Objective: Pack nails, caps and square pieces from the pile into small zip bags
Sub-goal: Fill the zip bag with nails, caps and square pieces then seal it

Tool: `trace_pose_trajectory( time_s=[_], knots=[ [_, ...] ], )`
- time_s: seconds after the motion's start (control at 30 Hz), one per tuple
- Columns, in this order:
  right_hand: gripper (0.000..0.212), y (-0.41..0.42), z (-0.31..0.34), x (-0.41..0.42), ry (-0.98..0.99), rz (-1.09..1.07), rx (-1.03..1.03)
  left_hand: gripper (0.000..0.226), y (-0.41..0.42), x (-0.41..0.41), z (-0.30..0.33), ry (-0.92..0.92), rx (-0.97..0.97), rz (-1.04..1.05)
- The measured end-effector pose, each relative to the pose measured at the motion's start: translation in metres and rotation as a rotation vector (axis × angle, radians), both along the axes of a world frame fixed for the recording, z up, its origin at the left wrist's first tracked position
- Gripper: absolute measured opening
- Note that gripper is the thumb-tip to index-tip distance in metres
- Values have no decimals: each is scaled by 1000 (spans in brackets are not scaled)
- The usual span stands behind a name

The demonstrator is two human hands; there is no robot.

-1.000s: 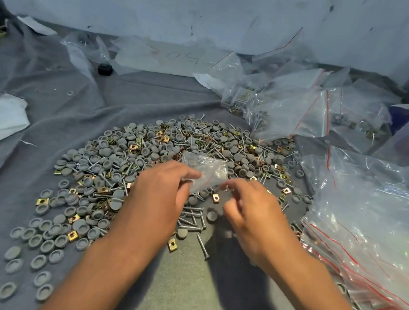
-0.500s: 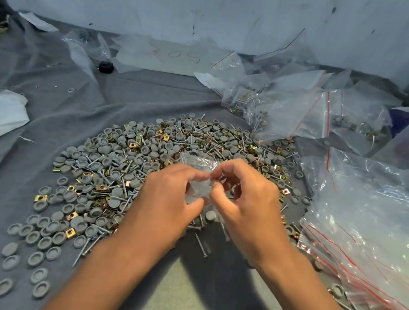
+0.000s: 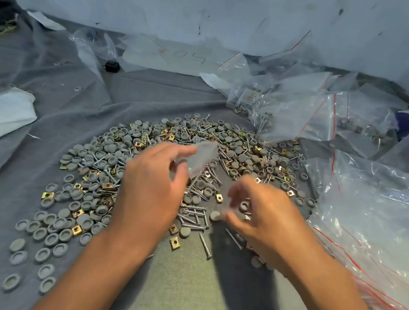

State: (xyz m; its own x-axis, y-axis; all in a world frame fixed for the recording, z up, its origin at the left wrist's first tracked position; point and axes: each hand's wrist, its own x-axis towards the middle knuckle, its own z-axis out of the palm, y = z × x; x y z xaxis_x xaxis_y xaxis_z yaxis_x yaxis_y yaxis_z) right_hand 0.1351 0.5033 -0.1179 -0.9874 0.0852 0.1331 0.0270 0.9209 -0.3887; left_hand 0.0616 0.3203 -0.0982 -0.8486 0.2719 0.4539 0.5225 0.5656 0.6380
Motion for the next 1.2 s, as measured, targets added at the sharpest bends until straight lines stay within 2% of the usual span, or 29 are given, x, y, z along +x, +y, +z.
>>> trace_pose_trajectory(
  time_s=[0.07,0.17,0.23,0.33,0.43,0.53,0.7,0.8,0.87,0.97,1.13,1.2],
  knots=[
    [29,4,-1,8,-211,-6,96,30,-5,-4,4,78,86,73],
    [20,1,-3,14,-222,-28,154,26,-14,-11,9,222,213,168],
    [21,-2,-6,13,-209,-33,141,26,-20,-15,11,281,245,205],
    [18,-4,-10,7,-177,-1,15,28,-23,-18,9,281,133,188],
    [7,-13,-11,4,-93,115,-49,29,-22,-17,8,266,27,165],
    [9,-27,-10,4,-46,226,-24,27,-24,-16,9,262,-29,149],
    [8,-39,-13,3,4,290,116,22,-30,-18,9,179,-127,150],
    [7,-38,-17,3,22,291,130,32,-29,-18,6,81,-234,135],
    [12,-36,-19,3,25,272,50,45,-27,-17,3,16,-294,118],
    [24,-32,-13,0,73,209,-183,59,-21,-14,-1,-19,-334,72],
    [6,-32,6,-7,274,136,-736,61,-11,-4,-4,-33,-345,-58],
    [7,-37,9,-10,321,126,-860,61,-8,0,-6,-31,-349,-91]
  ],
)
